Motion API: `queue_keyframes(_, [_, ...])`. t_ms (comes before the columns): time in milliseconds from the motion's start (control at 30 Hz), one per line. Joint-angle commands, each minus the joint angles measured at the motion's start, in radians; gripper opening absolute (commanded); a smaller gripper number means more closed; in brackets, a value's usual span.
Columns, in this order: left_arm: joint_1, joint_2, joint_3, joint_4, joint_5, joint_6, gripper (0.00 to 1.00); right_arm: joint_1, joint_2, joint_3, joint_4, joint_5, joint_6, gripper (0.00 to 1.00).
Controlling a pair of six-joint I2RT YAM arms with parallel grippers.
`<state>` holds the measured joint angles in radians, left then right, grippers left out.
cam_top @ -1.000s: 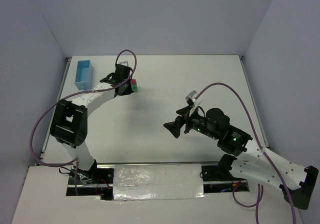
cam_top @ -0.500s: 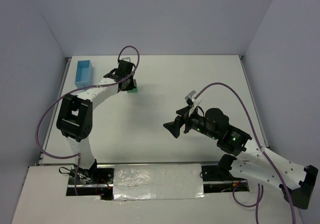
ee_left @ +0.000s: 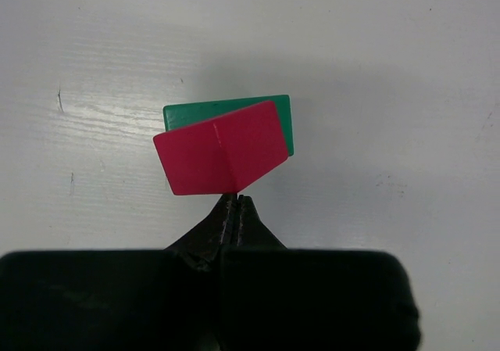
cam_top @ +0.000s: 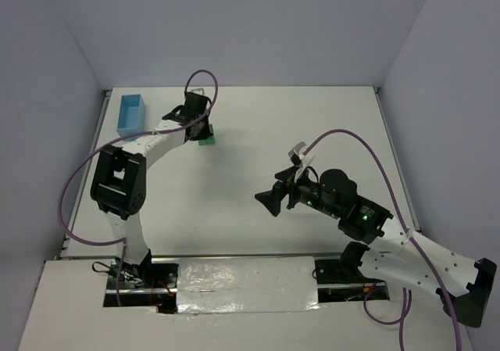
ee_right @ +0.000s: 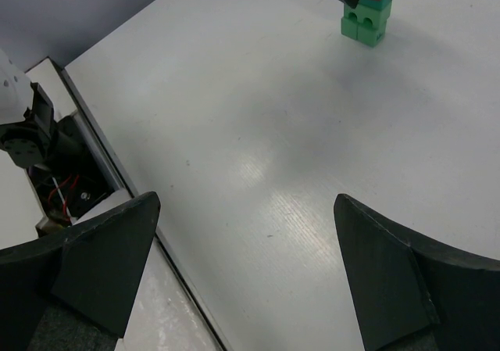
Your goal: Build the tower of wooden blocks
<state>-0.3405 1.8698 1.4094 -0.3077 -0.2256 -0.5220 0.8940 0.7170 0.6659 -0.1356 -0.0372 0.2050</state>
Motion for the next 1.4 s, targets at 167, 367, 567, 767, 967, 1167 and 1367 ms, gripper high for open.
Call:
queue_keyframes(167, [0.011, 0.028, 0.049, 0.005, 0.005, 0.034, 0.00, 0.000, -0.001, 0.000, 0.024, -0.003, 0.004, 1.00])
queue_keyframes(367, [0.015, 0.026, 0.059, -0.002, 0.017, 0.037, 0.00, -0.001, 0.001, 0.000, 0.025, -0.007, 0.004, 1.00])
queue_keyframes(567, [0.017, 0.019, 0.062, -0.005, 0.022, 0.045, 0.00, 0.000, 0.002, 0.000, 0.027, -0.013, 0.004, 1.00])
queue_keyframes(767, [0.018, 0.015, 0.068, -0.007, 0.026, 0.050, 0.00, -0.001, 0.004, -0.002, 0.025, -0.016, 0.004, 1.00])
queue_keyframes(967, [0.021, 0.020, 0.072, -0.011, 0.035, 0.050, 0.00, 0.000, 0.002, 0.000, 0.027, -0.021, 0.004, 1.00])
queue_keyframes(1167, [0.021, 0.006, 0.062, -0.002, 0.074, 0.048, 0.00, 0.000, 0.006, 0.000, 0.027, -0.024, 0.004, 1.00])
queue_keyframes(1367, [0.021, -0.044, -0.006, 0.028, 0.130, 0.048, 0.00, -0.001, 0.006, 0.000, 0.028, -0.030, 0.002, 1.00])
